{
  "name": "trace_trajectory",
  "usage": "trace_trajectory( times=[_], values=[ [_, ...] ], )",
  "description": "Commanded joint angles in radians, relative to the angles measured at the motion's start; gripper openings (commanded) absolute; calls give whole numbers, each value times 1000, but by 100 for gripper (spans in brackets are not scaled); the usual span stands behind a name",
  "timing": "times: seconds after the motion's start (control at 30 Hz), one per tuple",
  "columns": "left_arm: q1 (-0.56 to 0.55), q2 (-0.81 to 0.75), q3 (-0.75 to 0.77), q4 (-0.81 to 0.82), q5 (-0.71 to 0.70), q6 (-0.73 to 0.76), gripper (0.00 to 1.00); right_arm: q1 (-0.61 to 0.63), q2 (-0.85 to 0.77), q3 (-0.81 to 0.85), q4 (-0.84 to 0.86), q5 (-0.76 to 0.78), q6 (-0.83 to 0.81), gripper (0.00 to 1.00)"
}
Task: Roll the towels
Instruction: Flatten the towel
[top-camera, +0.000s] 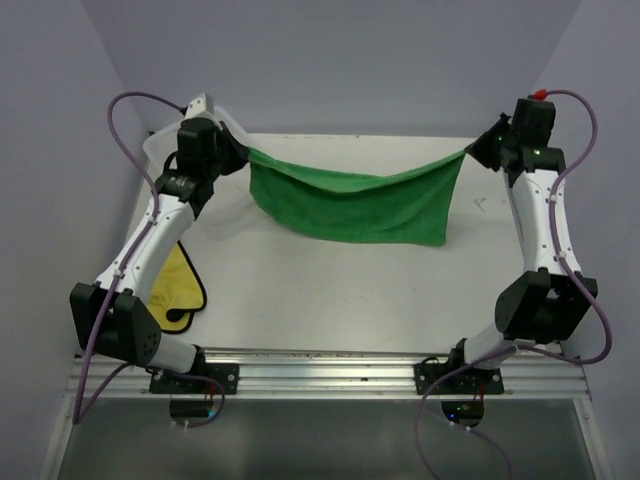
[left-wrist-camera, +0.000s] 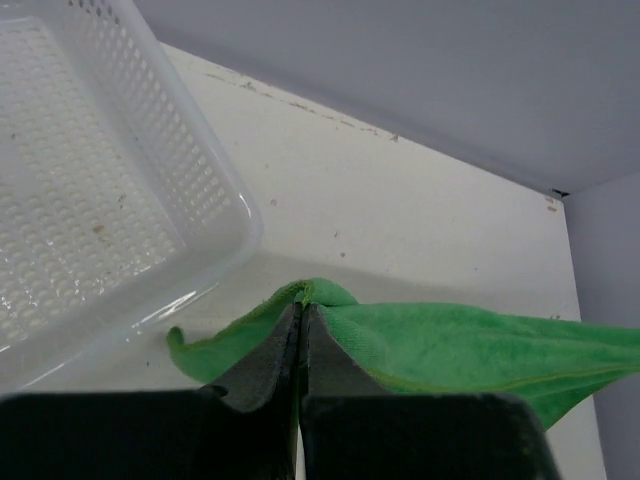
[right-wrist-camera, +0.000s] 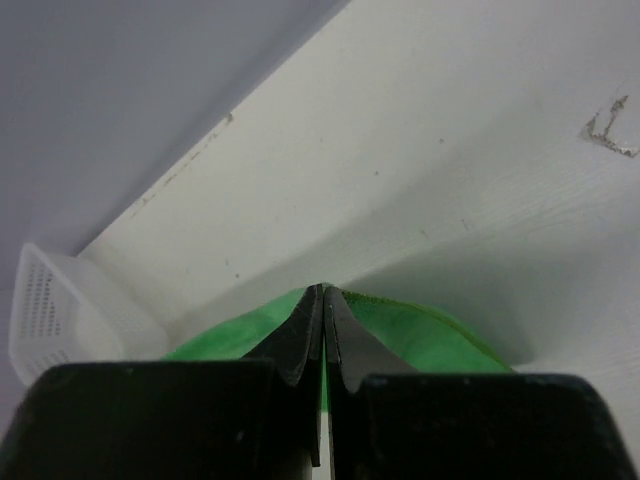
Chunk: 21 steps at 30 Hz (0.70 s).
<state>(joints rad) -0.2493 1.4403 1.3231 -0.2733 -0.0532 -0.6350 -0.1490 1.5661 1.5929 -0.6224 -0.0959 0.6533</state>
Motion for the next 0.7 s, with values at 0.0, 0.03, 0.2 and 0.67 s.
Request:
trace_trajectory(
  times=[0.0, 0.03, 0.2, 0.67],
  values=[
    [57, 6, 97, -41, 73, 11, 0, 2, 5, 130, -71, -48, 32, 0],
    [65, 0, 93, -43, 73, 8, 0, 2, 2, 148, -74, -51, 32, 0],
    [102, -127, -81, -15, 76, -5, 0, 2, -101, 29, -56, -60, 32, 0],
    [105, -624, -921, 108, 181, -143, 0, -9, -641, -792, -39, 94, 2, 0]
  ],
)
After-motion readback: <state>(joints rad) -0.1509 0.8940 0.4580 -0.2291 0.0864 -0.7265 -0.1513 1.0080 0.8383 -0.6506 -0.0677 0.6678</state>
